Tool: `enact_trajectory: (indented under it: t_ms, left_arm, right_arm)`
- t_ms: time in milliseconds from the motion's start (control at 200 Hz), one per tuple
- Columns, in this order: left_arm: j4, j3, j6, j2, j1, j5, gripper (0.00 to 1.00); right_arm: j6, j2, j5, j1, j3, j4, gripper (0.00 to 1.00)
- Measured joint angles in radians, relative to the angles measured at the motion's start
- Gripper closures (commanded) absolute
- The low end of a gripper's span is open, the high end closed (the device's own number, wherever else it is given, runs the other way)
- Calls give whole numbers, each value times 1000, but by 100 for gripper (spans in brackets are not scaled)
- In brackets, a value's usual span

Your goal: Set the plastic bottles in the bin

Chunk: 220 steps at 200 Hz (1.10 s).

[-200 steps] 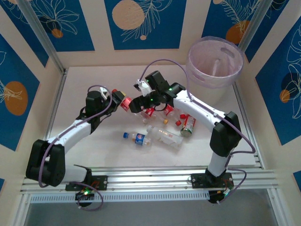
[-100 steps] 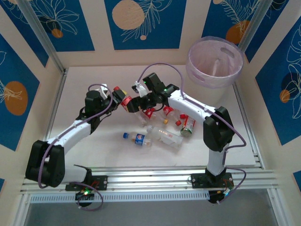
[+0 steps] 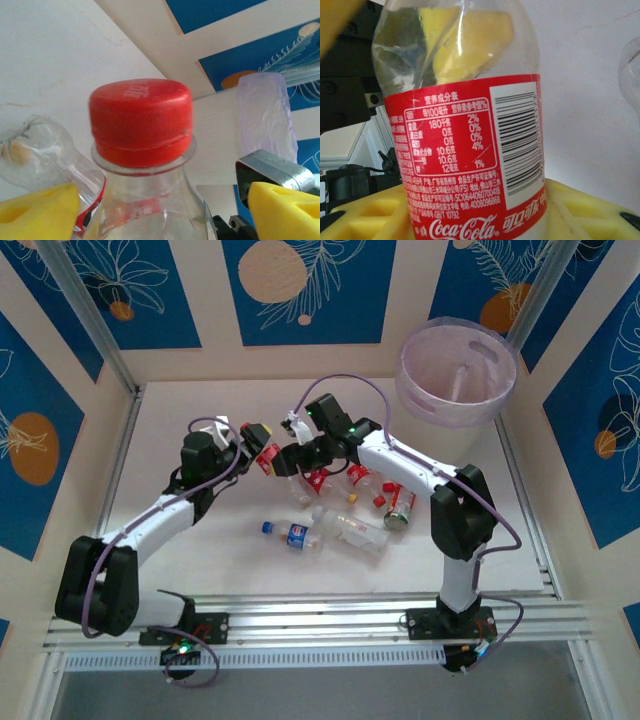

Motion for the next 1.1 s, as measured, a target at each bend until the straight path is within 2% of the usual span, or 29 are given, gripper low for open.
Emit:
enact_trajectory:
  t_ms: [110, 370, 685, 860, 1100]
  left_arm:
    - [-24, -1, 8, -34, 14, -1, 1]
    - [-85, -41, 42, -188, 63, -12, 0]
    - [-299, -62, 150, -254, 65, -67, 1]
    - [-389, -88, 185, -270, 65, -87, 2]
    - [-532, -117, 233, -306, 58, -96, 3]
  right_arm:
    - [-11, 0, 1, -13, 0, -5, 47]
    - [-77, -10, 47, -111, 79, -73, 48]
    - [-177, -204, 156, -312, 317, -112, 48]
    - [-248, -295, 286, -444, 406, -96, 48]
    - [-325, -293, 473, -602, 352, -38, 48]
